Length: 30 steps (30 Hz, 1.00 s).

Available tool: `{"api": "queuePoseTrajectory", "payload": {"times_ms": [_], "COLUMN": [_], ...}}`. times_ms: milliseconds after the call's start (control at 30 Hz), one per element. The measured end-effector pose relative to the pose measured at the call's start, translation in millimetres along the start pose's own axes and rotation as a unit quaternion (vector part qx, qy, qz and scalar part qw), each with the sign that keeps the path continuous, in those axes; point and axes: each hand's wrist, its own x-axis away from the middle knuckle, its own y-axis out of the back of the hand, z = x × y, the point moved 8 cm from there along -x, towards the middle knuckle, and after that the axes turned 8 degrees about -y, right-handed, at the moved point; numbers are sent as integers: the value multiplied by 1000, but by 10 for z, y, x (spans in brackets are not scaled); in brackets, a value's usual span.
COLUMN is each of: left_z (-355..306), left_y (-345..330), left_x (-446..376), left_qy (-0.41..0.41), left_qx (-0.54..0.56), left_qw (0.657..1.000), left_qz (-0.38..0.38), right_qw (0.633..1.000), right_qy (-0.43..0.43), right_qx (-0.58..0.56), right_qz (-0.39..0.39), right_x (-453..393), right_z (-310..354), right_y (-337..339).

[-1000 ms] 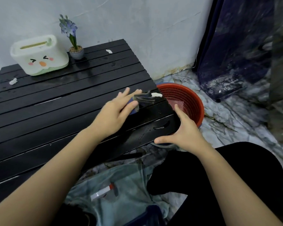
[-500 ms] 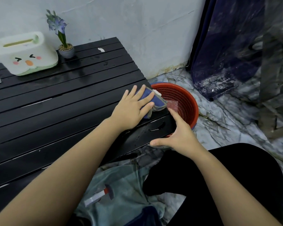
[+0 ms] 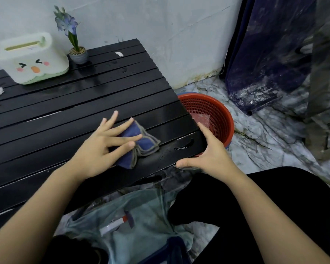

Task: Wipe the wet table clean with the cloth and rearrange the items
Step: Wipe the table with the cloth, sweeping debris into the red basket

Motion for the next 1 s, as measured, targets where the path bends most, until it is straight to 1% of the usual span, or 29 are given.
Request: {"api": "queuePoseTrajectory", "payload": {"times_ms": [67, 100, 133, 200, 267, 300, 400, 567, 633, 667, 767, 833, 900, 1000], "left_z": [85, 71, 12, -142, -221, -233, -315, -410, -449, -479, -618, -661, -644, -560], "left_y": [183, 193, 134, -105, -300, -359, -524, -765, -803, -809, -798, -736, -666, -488], "left_x": [175, 206, 203, 131, -5, -115, -584, -1397, -1515, -1505, -1245, -981, -685, -174], "left_qy": [71, 98, 117, 128, 125, 123, 93, 91, 74, 53, -56, -108, -133, -138], "left_qx": [34, 26, 1, -88, -183, -197, -189, -181, -179, -171, -127, -93, -72, -58], "left_qw": [994, 990, 988, 986, 975, 973, 978, 979, 981, 984, 990, 988, 986, 986], "left_qz": [-72, -99, -104, -63, -22, -10, 13, 12, 15, 20, 39, 53, 67, 72], "right_qw": [1000, 1000, 1000, 1000, 1000, 1000, 1000, 1000, 1000, 1000, 1000, 999, 1000, 1000], "right_qy": [7, 9, 12, 14, 15, 18, 18, 5, 9, 6, -7, -2, 7, 16], "right_qx": [-2, -2, -3, -3, -1, -2, -1, 7, 8, 8, 24, 26, 20, 15], "right_qz": [-6, -6, -6, -2, 4, 3, 4, 11, 14, 16, 17, 22, 19, 7], "right_x": [-3, -3, 4, 10, 16, 19, 23, -1, -8, -15, -16, 1, 13, 17], "right_z": [4, 7, 21, 32, 38, 47, 55, 33, 36, 16, -5, 29, 57, 66], "right_y": [7, 7, 10, 5, -1, 0, 3, -3, 7, 8, -3, -13, -11, 4]}}
